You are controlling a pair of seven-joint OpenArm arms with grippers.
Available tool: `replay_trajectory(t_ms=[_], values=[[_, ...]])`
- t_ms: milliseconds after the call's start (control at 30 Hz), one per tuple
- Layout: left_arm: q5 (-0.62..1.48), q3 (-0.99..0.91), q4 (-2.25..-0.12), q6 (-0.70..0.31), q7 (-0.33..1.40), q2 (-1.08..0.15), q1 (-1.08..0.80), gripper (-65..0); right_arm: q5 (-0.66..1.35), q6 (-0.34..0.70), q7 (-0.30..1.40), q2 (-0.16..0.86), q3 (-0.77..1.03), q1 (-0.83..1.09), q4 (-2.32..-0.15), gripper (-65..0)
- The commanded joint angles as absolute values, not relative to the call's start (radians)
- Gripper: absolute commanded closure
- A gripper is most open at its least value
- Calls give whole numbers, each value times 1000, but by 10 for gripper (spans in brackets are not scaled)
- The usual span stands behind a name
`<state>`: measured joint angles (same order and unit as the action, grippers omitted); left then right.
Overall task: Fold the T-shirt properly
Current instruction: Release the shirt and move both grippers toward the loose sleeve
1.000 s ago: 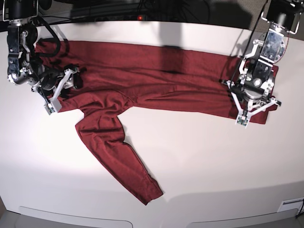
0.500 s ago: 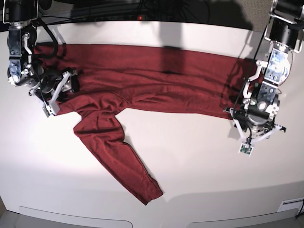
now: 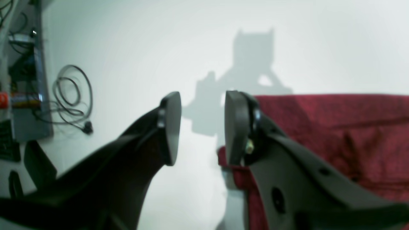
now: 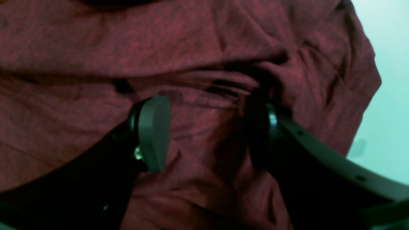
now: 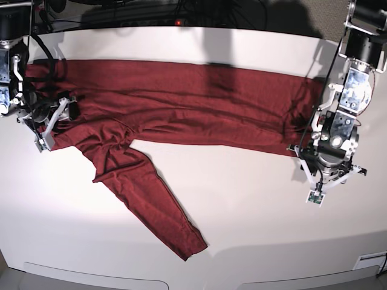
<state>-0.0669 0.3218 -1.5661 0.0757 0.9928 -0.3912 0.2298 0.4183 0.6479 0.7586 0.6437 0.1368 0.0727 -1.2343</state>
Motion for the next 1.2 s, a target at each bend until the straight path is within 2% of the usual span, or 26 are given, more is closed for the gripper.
replay_trajectory(t_ms=[0,233,533,833,1000,1167], values=[[-78,316,-1586,82,958,-402,252,-224,378,638,823,675,138,81,-1227,-364],[-78,316,-1586,82,940,-402,252,-224,485,628,824,741,138,80,-1248,-364],[-78,316,-1586,82,922,-402,252,-224,536,628,828,740,138,67,-1350,-364],[-69,316,-1586,81,867,-399,253,-224,611,628,857,739,138,-54,-1350,-364],[96,316,-1582,-32,794,-366,329,-224,667,628,858,713,138,-124,-1350,-364],[219,316,-1525,-101,772,-226,460,-224,666,629,862,633,138,-153,-1356,-364]])
